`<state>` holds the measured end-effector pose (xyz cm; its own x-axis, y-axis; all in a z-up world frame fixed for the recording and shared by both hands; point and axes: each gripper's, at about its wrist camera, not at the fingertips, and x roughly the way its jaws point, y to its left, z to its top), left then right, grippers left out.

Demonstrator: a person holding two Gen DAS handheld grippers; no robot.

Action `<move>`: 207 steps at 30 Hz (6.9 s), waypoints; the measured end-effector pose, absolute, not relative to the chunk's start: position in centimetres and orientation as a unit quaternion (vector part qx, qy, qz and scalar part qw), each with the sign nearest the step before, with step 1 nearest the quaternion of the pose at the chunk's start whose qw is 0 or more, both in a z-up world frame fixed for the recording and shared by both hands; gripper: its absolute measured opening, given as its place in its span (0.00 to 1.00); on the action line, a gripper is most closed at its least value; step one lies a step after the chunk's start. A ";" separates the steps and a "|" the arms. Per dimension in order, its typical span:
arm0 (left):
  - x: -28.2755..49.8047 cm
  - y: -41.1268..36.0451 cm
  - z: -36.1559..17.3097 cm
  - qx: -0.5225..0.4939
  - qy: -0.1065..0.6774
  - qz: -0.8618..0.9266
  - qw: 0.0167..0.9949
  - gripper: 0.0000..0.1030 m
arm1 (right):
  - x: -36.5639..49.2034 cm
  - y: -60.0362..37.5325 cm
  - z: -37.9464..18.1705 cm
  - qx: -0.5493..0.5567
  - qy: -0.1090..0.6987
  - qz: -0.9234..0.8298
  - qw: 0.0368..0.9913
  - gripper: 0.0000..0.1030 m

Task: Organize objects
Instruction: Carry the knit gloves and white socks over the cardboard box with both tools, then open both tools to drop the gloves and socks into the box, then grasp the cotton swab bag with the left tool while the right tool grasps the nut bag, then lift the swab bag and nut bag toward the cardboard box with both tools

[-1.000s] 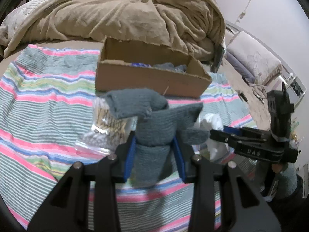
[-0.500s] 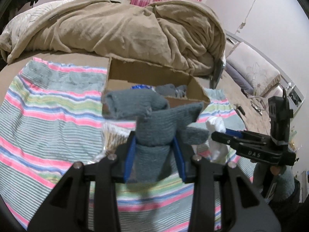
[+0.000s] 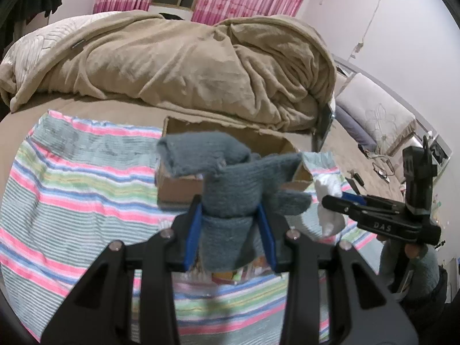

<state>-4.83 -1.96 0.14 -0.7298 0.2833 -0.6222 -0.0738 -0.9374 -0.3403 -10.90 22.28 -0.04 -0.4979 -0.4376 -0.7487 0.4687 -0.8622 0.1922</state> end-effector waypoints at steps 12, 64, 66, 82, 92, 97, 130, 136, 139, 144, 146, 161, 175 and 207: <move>-7.7 -2.6 1.4 -0.339 -0.141 0.925 0.100 0.37 | -13.3 21.8 1.2 0.412 0.020 -0.873 0.258 0.40; -18.5 -2.6 -5.3 -0.427 -0.121 0.892 0.088 0.55 | -21.6 18.8 -3.0 0.426 0.058 -0.869 0.244 0.50; -18.3 -2.6 -4.9 -0.426 -0.123 0.892 0.087 0.60 | -21.5 18.9 -2.7 0.424 0.058 -0.870 0.243 0.52; -13.4 -3.7 -1.5 -0.395 -0.141 0.904 0.080 0.72 | -17.2 19.1 0.7 0.403 0.044 -0.877 0.256 0.66; -9.9 -3.7 -1.1 -0.395 -0.142 0.904 0.083 0.73 | -14.1 19.5 0.4 0.411 0.041 -0.874 0.255 0.66; -8.5 -3.3 -1.6 -0.401 -0.140 0.901 0.085 0.73 | -12.8 19.7 -0.2 0.418 0.038 -0.871 0.256 0.66; -5.0 -2.5 -7.7 -0.447 -0.143 0.879 0.085 0.73 | -9.0 18.7 -5.5 0.466 0.027 -0.840 0.275 0.66; -5.1 -2.5 -8.3 -0.451 -0.138 0.878 0.082 0.73 | -9.1 18.1 -6.2 0.474 0.022 -0.833 0.284 0.68; -5.2 -2.5 -8.6 -0.452 -0.137 0.878 0.079 0.73 | -9.0 17.8 -6.5 0.477 0.019 -0.829 0.291 0.74; -5.5 -2.7 -9.5 -0.460 -0.136 0.875 0.070 0.73 | -8.4 17.8 -5.9 0.467 0.016 -0.831 0.302 0.74; -5.7 -2.6 -9.8 -0.463 -0.131 0.874 0.066 0.73 | -8.1 17.8 -5.7 0.468 0.017 -0.829 0.306 0.76; -6.1 -2.1 -11.2 -0.463 -0.111 0.878 0.055 0.73 | -7.2 15.7 -8.9 0.501 0.033 -0.805 0.317 0.84; -5.1 -1.9 -9.8 -0.443 -0.112 0.886 0.074 0.46 | -7.3 16.8 -7.9 0.490 0.031 -0.813 0.312 0.59; -7.1 -1.6 -2.1 -0.371 -0.115 0.917 0.090 0.46 | -11.8 18.8 -0.4 0.420 0.033 -0.854 0.304 0.59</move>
